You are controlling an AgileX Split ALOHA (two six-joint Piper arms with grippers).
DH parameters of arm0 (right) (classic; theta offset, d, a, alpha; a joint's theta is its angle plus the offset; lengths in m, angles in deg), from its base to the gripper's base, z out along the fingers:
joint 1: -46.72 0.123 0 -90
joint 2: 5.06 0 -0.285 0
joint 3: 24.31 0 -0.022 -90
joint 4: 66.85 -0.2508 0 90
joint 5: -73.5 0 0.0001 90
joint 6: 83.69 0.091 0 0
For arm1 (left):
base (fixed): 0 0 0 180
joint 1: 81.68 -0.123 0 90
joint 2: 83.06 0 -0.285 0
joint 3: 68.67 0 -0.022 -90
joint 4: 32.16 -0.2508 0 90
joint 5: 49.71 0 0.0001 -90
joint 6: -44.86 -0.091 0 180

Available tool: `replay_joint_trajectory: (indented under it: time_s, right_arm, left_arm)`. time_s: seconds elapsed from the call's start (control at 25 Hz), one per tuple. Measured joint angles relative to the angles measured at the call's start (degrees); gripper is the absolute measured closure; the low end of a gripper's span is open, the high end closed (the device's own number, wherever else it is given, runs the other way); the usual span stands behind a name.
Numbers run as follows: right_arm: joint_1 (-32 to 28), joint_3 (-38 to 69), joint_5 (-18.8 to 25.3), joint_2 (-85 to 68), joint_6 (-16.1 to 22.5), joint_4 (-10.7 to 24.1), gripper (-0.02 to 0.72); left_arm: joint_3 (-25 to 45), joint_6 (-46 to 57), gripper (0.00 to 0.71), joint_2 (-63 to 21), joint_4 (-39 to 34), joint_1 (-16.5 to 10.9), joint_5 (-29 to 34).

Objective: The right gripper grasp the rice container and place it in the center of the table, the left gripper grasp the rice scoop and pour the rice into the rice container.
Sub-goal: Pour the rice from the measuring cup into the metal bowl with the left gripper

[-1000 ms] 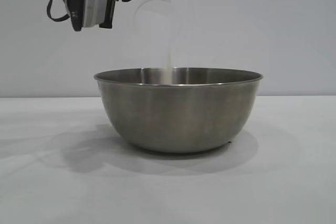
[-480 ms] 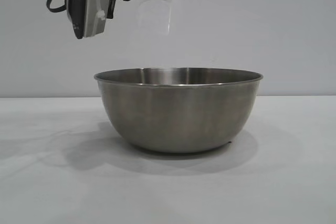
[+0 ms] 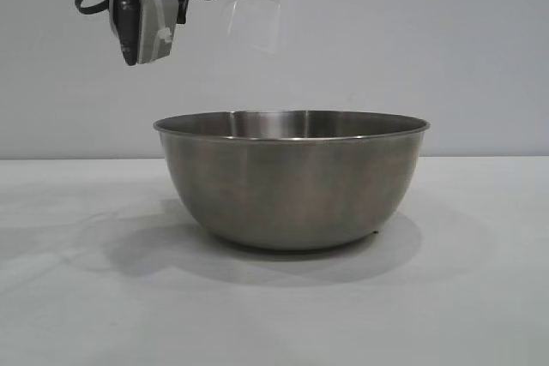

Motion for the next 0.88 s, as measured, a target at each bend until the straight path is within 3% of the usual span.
replay_joint_trajectory:
  time_s: [0.24, 0.4, 0.88]
  right_arm:
    - [0.0, 0.0, 0.0, 0.0, 0.0, 0.0, 0.204]
    - [0.0, 0.0, 0.0, 0.0, 0.0, 0.0, 0.204]
    - [0.0, 0.0, 0.0, 0.0, 0.0, 0.0, 0.204]
  left_arm:
    - [0.0, 20.5, 0.71, 0.0, 1.0, 0.0, 0.0]
    - [0.0, 37.1, 0.71, 0.0, 7.3, 0.1, 0.0]
    - [0.0, 83.8, 0.71, 0.0, 46.7, 0.1, 0.0]
